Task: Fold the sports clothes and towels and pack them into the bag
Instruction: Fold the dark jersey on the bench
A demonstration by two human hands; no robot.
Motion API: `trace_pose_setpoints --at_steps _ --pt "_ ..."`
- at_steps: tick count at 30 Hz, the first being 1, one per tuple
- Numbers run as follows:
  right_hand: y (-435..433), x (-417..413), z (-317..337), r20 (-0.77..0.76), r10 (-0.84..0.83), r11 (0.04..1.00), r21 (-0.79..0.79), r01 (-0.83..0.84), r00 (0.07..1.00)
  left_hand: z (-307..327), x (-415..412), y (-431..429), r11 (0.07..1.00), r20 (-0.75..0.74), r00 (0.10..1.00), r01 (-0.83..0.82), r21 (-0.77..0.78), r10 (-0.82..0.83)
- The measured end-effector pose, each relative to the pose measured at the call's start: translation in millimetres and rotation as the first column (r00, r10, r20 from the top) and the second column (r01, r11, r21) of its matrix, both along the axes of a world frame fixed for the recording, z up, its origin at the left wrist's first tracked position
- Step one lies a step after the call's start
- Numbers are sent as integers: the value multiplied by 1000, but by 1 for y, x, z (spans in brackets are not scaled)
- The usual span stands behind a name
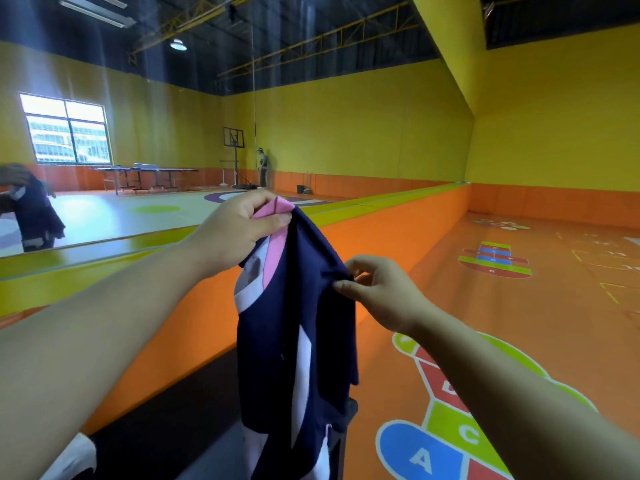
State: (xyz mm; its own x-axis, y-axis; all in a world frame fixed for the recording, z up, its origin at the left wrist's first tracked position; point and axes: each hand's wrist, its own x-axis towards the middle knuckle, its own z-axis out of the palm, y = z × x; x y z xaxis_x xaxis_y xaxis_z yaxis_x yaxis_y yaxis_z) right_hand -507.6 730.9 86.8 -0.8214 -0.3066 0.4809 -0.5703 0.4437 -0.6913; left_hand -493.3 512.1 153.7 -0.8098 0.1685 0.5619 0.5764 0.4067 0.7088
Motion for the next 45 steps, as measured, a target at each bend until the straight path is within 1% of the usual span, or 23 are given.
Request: trace_pose_setpoints --at_steps 3,5,9,12,14,16,17,19,20,21,22,23,24,25,26,28,30,31,35,39,40,43,45 --pt "15 2 11 -46 -74 992 -103 69 996 0 -5 -8 989 -43 994 -102 -108 98" --pt "21 5 14 -103 -118 990 -90 109 988 0 -9 -9 975 -61 990 -139 -173 130" --pt "24 18 18 -119 -247 966 46 254 962 2 -8 5 973 -120 985 -144 -180 124" --pt "34 25 22 -160 -338 895 250 369 927 3 -9 19 978 -171 979 -136 -157 108" --pt "43 30 24 -180 -383 854 304 422 906 1 -11 28 972 -214 971 -147 -182 107" --pt "54 37 28 -132 -373 875 278 396 918 -2 -10 37 969 -238 964 -165 -186 119" --pt "60 43 30 -78 -338 903 255 346 938 -4 -10 42 969 -242 963 -166 -181 119" --pt "73 56 33 77 -211 958 214 191 974 -8 -9 50 970 -241 964 -158 -186 111" --pt "79 62 35 152 -166 969 210 132 974 -10 -8 53 968 -233 967 -149 -200 100" --pt "86 67 35 197 -155 967 232 108 968 -12 -7 56 968 -227 970 -135 -211 86" --pt "92 70 35 204 -175 953 282 113 963 -15 -6 58 969 -218 973 -119 -217 71" --pt "98 72 35 188 -215 931 336 143 958 -16 -4 59 971 -213 976 -100 -219 53" --pt "103 73 35 166 -245 919 354 174 955 -17 -3 59 974 -203 978 -79 -213 34" --pt "108 75 35 143 -261 920 336 201 955 -16 -1 58 977 -182 983 -45 -207 6" --pt "112 75 35 118 -274 927 298 230 954 -14 3 56 980 -156 987 0 -198 -32" --pt "118 77 33 89 -294 947 165 277 952 -8 10 52 980 -118 989 71 -187 -95" --pt "120 80 30 48 -331 943 49 329 942 -4 14 51 979 -99 990 80 -187 -100" --pt "120 81 29 14 -359 933 27 359 933 -3 13 49 978 -93 991 77 -192 -96" --pt "114 96 29 -92 -463 884 26 467 882 -4 11 44 975 -70 990 108 -194 -124" --pt "112 114 35 -140 -512 841 121 527 848 -10 13 38 969 -43 992 107 -224 -120" --pt "111 118 37 -136 -507 842 132 523 851 -11 14 36 971 -28 991 121 -208 -130" --pt "109 128 42 -94 -474 867 124 483 875 -13 19 30 975 63 978 202 -89 -197" --pt "109 133 41 -66 -466 877 99 470 882 -14 28 30 956 127 949 293 -5 -290"
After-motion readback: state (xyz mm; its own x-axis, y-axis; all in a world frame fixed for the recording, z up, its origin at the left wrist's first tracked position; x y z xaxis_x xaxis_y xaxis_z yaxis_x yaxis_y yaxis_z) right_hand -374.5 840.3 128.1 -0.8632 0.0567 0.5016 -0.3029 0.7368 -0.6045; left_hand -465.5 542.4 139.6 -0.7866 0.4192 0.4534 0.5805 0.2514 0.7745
